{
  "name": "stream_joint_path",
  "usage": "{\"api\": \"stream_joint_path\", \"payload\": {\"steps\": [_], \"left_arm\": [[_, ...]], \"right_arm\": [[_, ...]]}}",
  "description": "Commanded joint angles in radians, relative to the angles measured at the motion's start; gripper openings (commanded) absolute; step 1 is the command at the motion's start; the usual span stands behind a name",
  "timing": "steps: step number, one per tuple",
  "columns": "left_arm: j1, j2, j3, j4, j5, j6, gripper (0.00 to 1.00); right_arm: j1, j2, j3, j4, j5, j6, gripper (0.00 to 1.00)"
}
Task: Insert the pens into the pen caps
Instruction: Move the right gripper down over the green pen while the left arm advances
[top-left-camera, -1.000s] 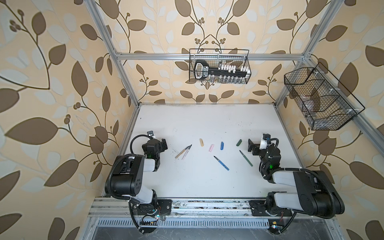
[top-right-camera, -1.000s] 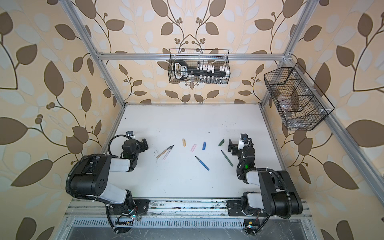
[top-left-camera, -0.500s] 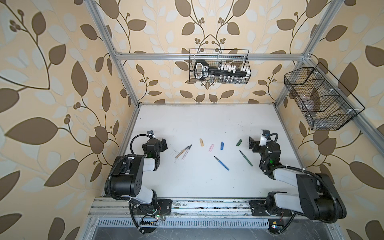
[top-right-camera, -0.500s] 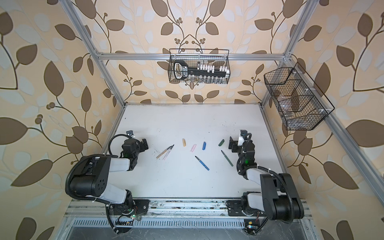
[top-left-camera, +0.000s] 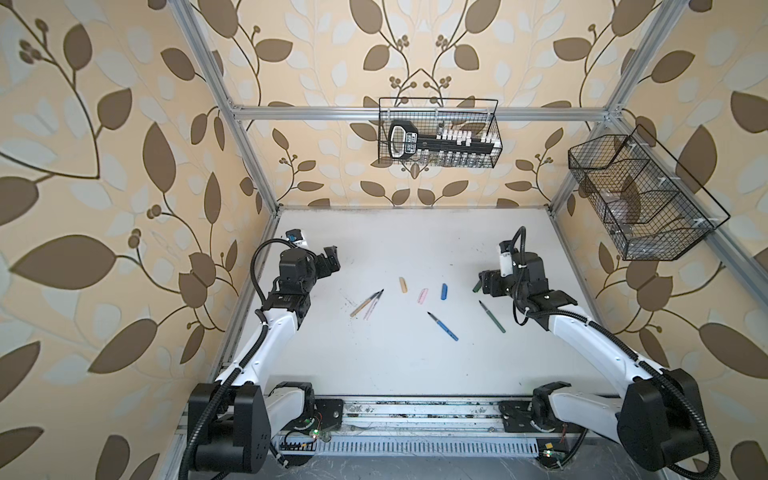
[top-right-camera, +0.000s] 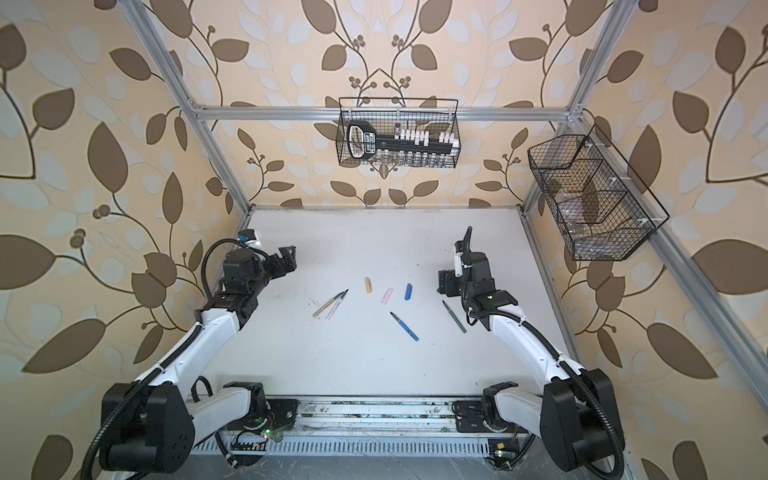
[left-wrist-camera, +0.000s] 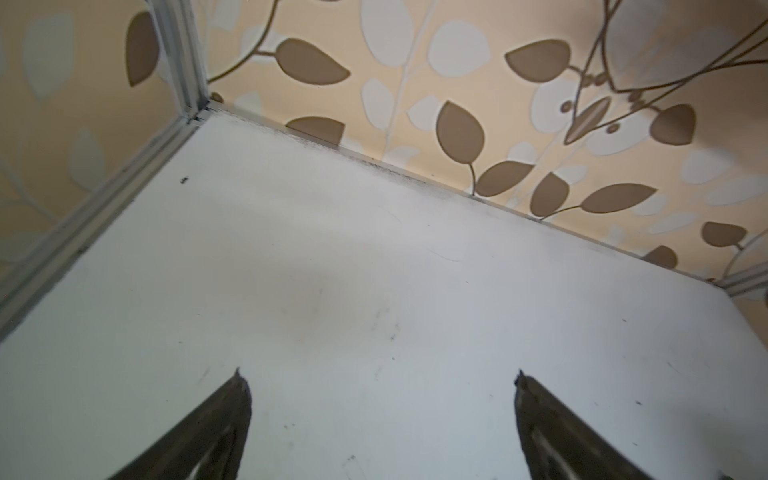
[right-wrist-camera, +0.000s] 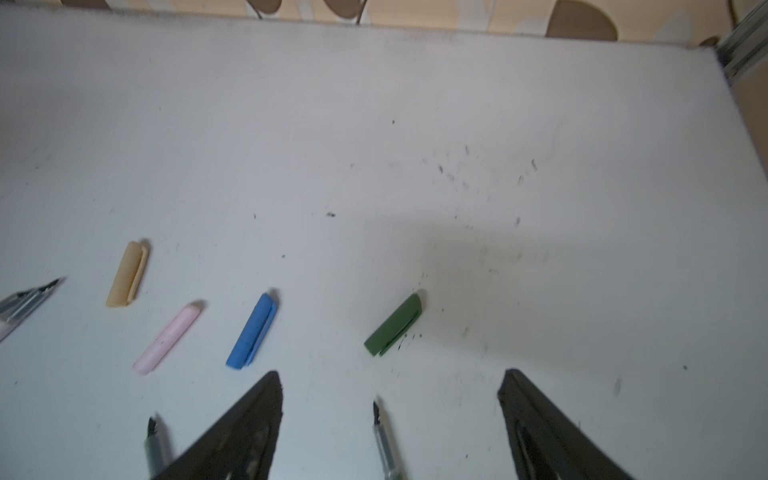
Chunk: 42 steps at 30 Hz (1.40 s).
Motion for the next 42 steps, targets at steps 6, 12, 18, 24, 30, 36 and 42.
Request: {"api": "stream_joint_path", "payload": {"steps": [6,12,18,24,30,36,42], "left_arm": [[-0.212,-0.156,-0.059,-0.071,0.053,-0.008,0.99],[-0.246,-0.131,-0.105,-0.030,0.046,-0.030,0.99],[-0.246,-0.111,-0.125,-0.042,0.053,0.006,0.99],[-0.246,-0.215,-0.187,-0.007,-0.001,-0.007,0.99],[-0.246,-0.207,-0.192,0.004,0.009,-0.022,0.99],[-0.246,-0.157,-0.183,0.011,0.028,-0.034,0.99],[-0.247,-0.136,-0.186,0.028,0.036,-0.035,0.99]], "right_arm": [[0.023,0.060,0.085,-0.352,-0.027,0.050,0.80],[0.019,0.130,0.092,-0.363,-0.042,0.036,0.77],[0.017,0.222,0.116,-0.357,-0.055,0.036,0.70],[0.021,0.307,0.145,-0.356,-0.036,0.026,0.65],[0.022,0.382,0.182,-0.365,-0.018,0.008,0.58],[0.025,0.455,0.222,-0.376,-0.007,-0.015,0.52],[0.025,0.501,0.243,-0.375,0.014,-0.030,0.49]]}}
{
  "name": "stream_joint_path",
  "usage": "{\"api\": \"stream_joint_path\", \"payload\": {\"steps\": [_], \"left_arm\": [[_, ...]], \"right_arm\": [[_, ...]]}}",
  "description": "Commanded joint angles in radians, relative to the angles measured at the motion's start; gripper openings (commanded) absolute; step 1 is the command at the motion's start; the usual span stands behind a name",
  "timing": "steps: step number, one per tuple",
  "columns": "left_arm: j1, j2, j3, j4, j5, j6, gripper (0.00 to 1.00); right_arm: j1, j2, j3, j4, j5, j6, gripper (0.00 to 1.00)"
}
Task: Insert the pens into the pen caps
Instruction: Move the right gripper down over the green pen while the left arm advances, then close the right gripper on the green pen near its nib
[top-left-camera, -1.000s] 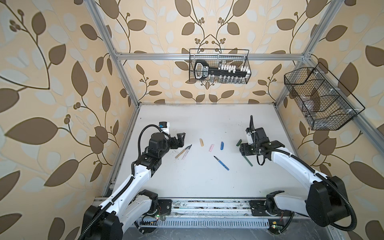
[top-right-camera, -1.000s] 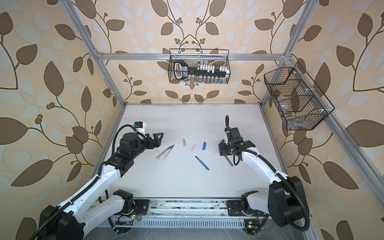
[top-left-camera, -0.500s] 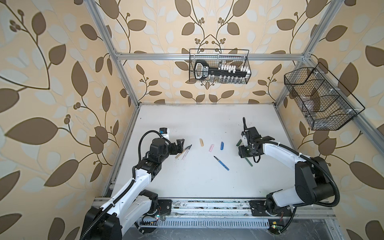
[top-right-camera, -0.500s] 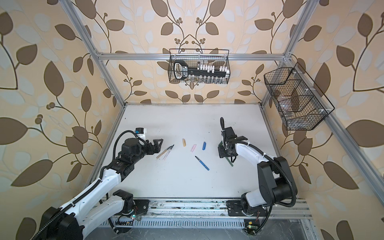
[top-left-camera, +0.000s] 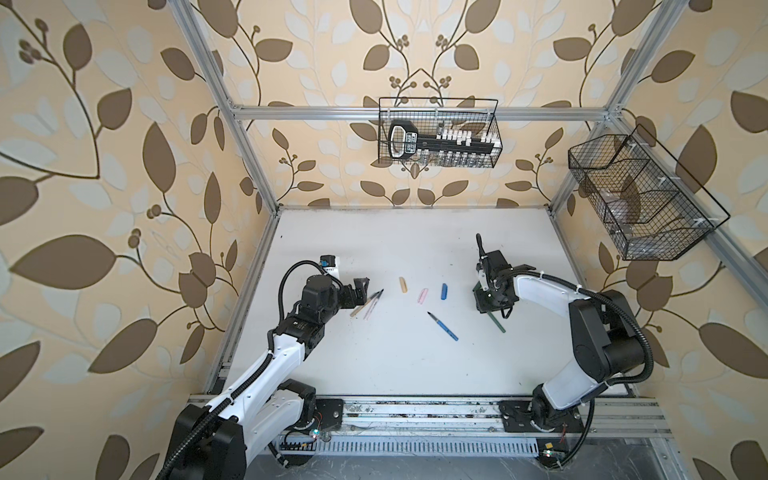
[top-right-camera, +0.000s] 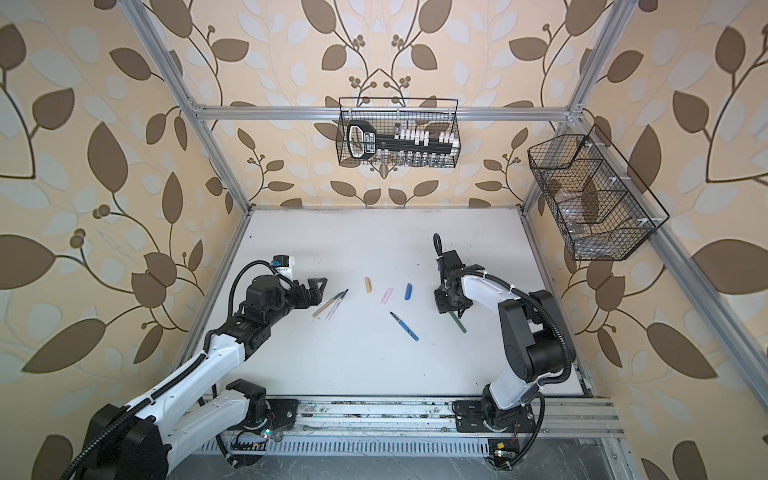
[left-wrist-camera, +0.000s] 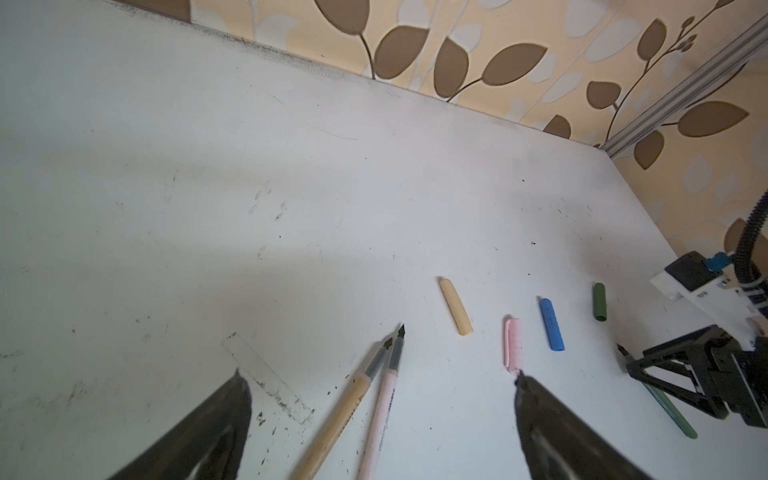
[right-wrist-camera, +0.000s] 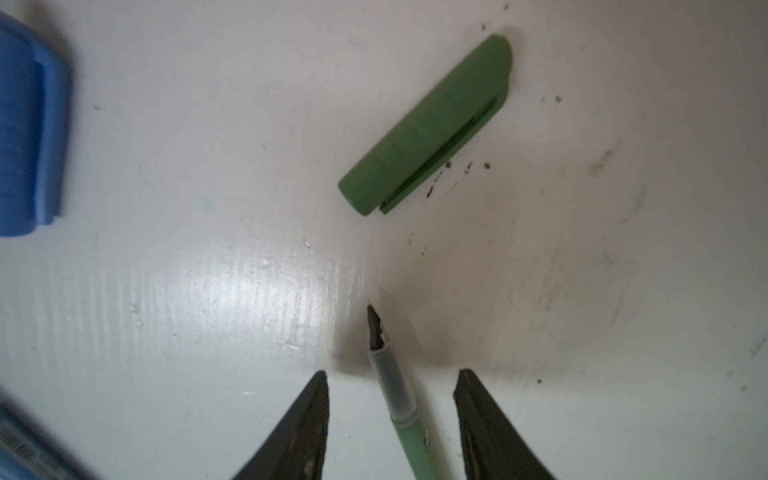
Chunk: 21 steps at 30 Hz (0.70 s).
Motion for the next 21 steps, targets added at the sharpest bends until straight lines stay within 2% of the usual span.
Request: {"api": "stream_joint_path", "payload": {"steps": [1,6,17,21], "left_arm": [[-0.006,0.007,0.011,0.043,0.015,-0.014,0.99],[-0.007,0.000,-0.007,0.082,0.058,-0.008,0.99],[-0.006,-0.026,-0.013,0.080,0.048,-0.003,0.99],[-0.007,-0.034,-0.022,0.092,0.054,-0.001,0.99]], "right_arm": [[0.003,0.032,0.036,-0.024,0.021,-0.025,0.48],[0.009,0.046,0.047,-0.030,0.027,-0.035,0.44],[0.026,0.081,0.046,-0.046,0.073,-0.043,0.37],[0.027,0.086,0.043,-0.044,0.066,-0.042,0.31]]}}
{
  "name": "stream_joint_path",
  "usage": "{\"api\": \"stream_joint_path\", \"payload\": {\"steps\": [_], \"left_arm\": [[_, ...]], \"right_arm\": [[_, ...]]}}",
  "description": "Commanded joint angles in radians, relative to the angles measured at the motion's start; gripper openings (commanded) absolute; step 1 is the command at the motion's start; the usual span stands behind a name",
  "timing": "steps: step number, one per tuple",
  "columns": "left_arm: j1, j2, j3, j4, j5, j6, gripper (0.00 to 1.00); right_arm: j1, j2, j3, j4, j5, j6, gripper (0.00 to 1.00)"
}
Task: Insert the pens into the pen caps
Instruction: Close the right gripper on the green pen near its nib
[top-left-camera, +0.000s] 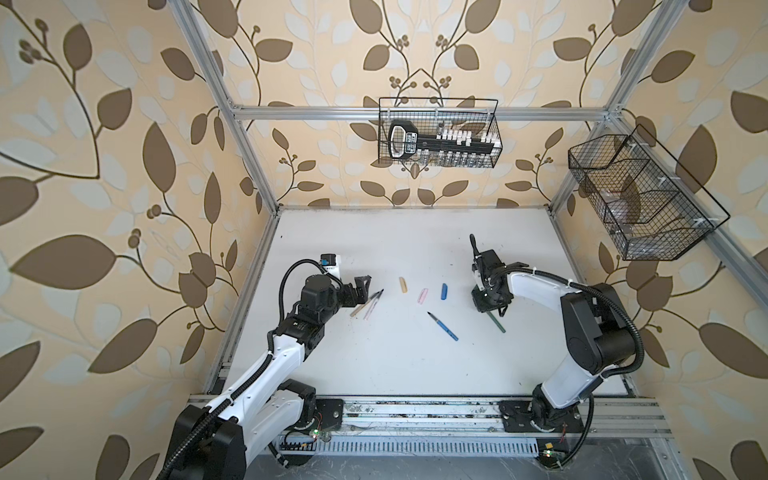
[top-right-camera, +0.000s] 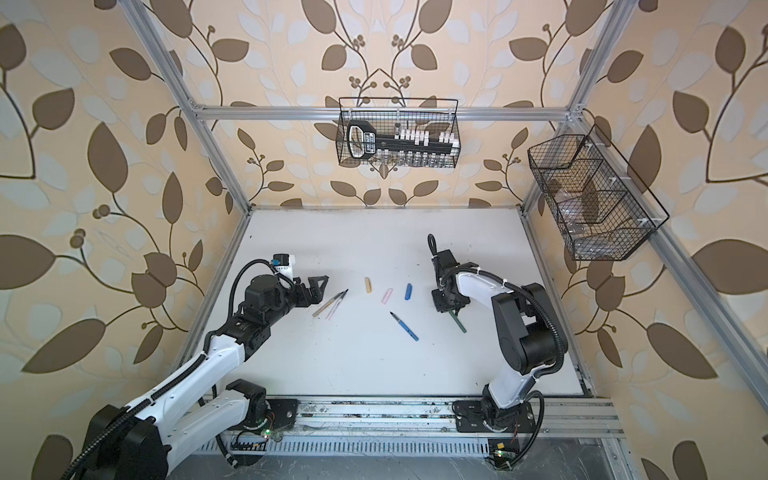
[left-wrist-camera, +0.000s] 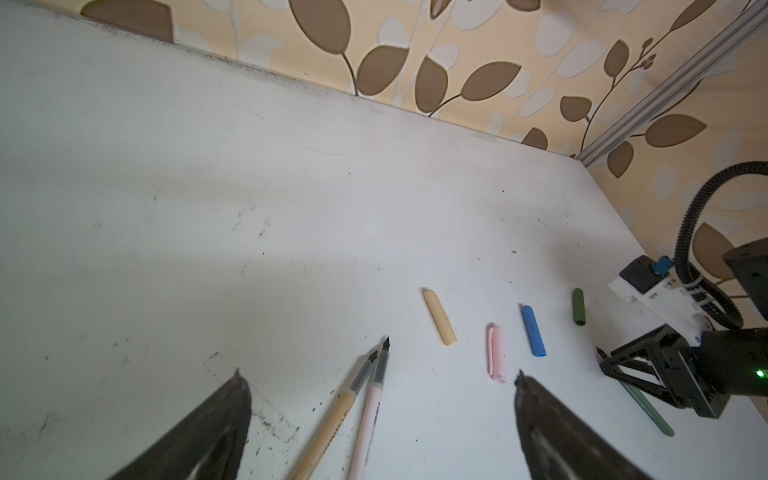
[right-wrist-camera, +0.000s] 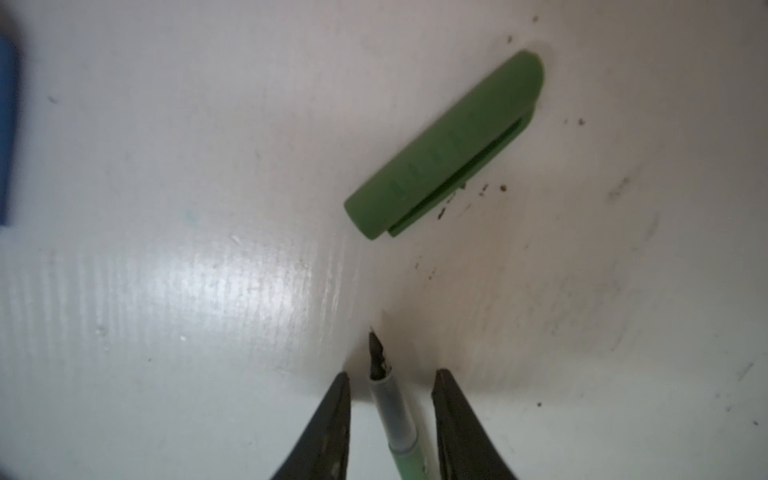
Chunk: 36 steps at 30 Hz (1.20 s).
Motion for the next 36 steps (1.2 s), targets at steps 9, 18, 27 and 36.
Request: {"api": "stream_joint_path", "payload": {"steps": [9,18,27,36], "left_arm": [[-0.006,-0.026,-0.013,0.041,0.031,0.001,0.99],[-0.006,-0.014,-0.007,0.034,0.039,0.003,0.99],[-0.008,-0.001,0.000,0.033,0.054,0.006,0.99],[-0.007,0.010,0.005,0.035,0.067,0.006,0.99]], "right_arm": [[-0.004,0.033,0.009,-0.027,-0.027,-0.007,0.16],[-0.070,-0.015,-0.030,0.012,-0.092,0.034,0.13],[-0.101,-0.083,-0.057,0.008,-0.121,0.044,0.31],[-0.085,-0.075,-0.060,-0.028,-0.090,0.048,0.35]]}}
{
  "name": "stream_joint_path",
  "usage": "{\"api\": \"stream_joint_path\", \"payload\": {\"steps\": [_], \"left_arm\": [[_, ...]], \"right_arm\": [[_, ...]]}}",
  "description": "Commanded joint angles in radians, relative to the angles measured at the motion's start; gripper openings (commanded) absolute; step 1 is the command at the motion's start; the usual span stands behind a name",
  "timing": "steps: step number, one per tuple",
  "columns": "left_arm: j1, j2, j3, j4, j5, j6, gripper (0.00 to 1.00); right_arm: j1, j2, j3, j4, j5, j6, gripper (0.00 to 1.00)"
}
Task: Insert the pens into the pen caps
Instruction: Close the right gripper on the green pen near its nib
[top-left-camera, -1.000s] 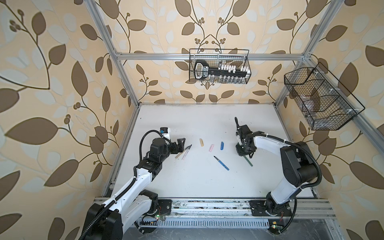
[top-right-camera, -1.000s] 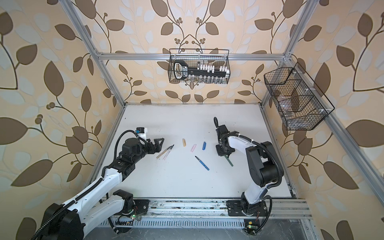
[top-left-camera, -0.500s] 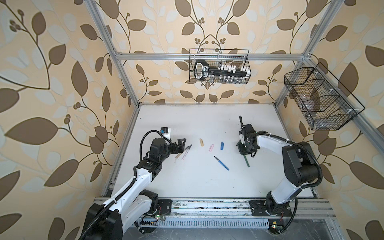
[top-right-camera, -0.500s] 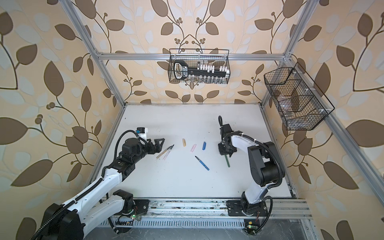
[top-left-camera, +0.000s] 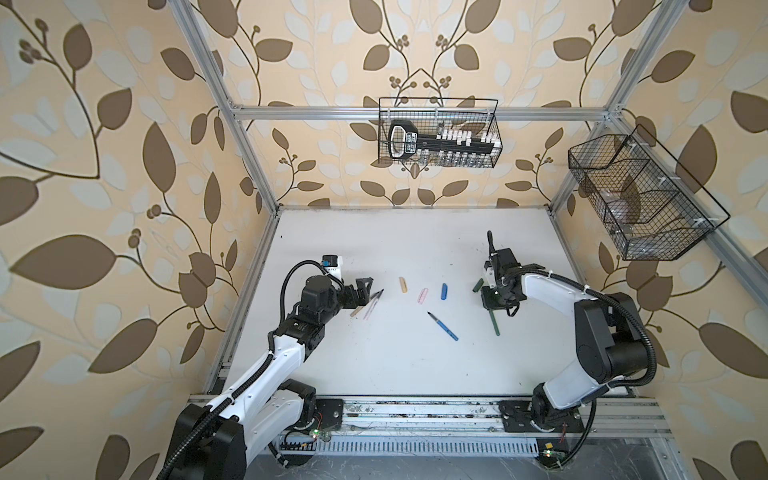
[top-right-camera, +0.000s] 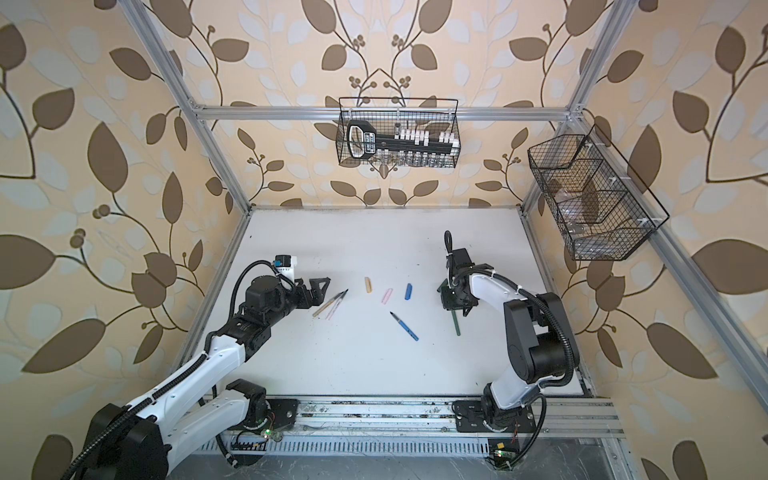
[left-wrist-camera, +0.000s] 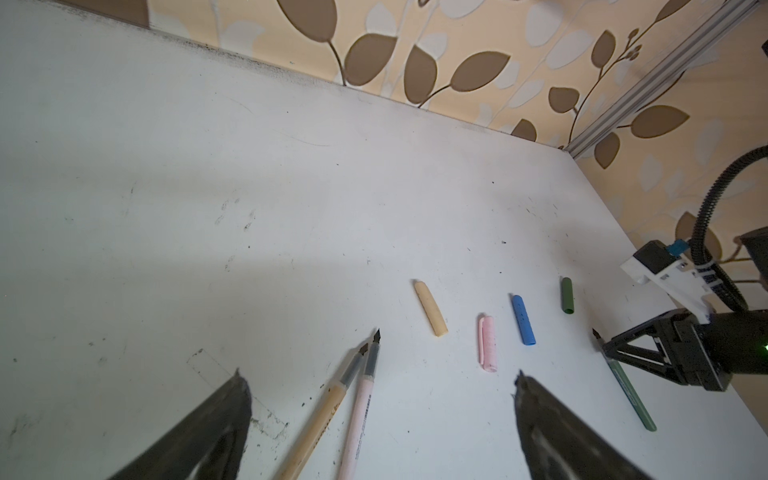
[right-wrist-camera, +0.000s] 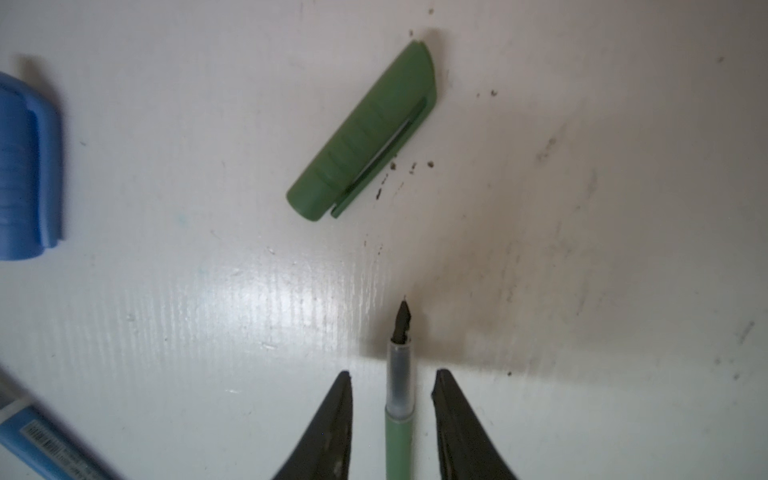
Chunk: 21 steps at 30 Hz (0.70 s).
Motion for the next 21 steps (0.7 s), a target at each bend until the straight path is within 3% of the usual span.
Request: {"api": "stream_joint_path", "payload": {"steps": [1,17,21], "left_arm": [[-0.006,0.004,0.015,0.028,0.028,0.005,0.99],[-0.007,0.006,0.011,0.036,0.038,0.004,0.99],[-0.007,0.006,0.013,0.033,0.041,0.004,0.99]], "right_arm": [[0.012,0.011,-0.016,-0.043,0.024,0.004,0.34],[0.045,0.079,-0.005,-0.034,0.058,0.017,0.27],[0.055,0.086,-0.004,-0.031,0.064,0.023,0.19]]}}
